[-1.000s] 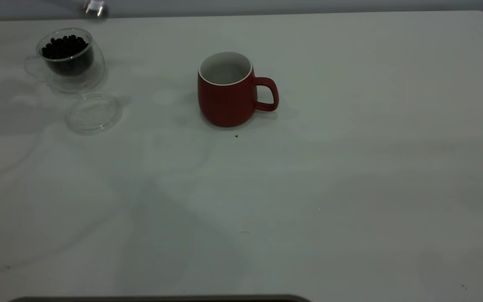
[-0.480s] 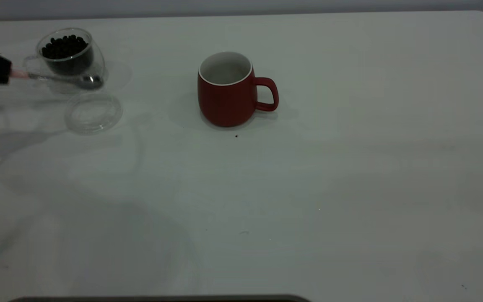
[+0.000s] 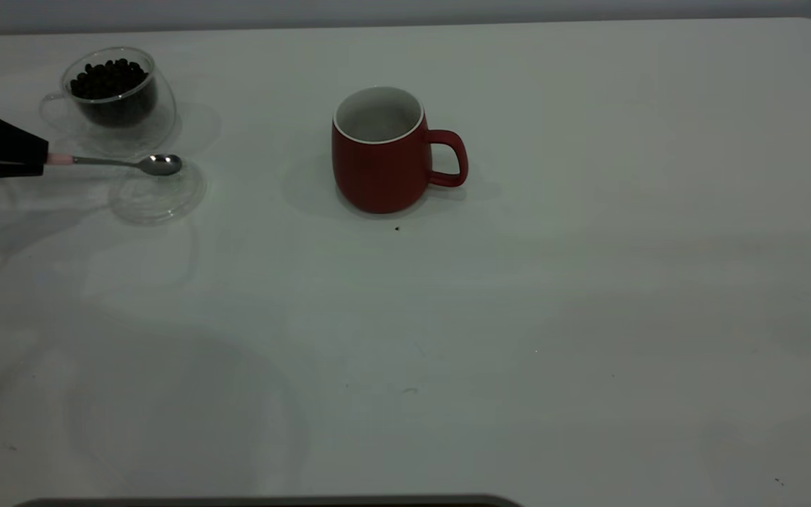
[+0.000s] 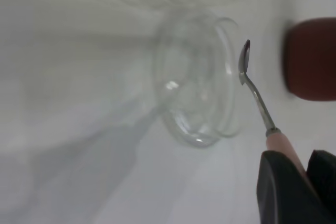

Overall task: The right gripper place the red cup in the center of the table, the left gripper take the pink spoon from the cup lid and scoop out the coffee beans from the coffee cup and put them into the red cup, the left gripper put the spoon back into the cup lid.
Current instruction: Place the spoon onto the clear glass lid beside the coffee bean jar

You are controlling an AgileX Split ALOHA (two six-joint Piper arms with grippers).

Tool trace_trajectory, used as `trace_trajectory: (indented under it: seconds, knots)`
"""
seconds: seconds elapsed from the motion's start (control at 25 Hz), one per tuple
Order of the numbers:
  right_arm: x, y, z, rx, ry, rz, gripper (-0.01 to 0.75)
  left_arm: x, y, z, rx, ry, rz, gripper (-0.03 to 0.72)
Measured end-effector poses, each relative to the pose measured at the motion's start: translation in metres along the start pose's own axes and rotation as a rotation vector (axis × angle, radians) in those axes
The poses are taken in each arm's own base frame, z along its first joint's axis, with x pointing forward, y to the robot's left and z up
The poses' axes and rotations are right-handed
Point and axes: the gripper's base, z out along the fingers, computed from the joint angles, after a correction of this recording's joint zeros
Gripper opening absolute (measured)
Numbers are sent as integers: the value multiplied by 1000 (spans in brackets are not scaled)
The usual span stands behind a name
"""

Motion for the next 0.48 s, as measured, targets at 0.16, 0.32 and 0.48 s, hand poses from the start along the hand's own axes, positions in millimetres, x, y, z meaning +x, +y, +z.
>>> trace_trajectory:
  seconds: [0.16, 0.32, 0.48]
  knots:
    - [0, 0, 0, 0, 0, 0, 535, -1, 2, 0, -22, -8, 2, 119]
    - [0, 0, 0, 0, 0, 0, 535, 0, 4, 1, -28, -10, -6, 119]
    - [0, 0, 0, 0, 0, 0, 535, 7, 13, 9, -14, 5, -95, 119]
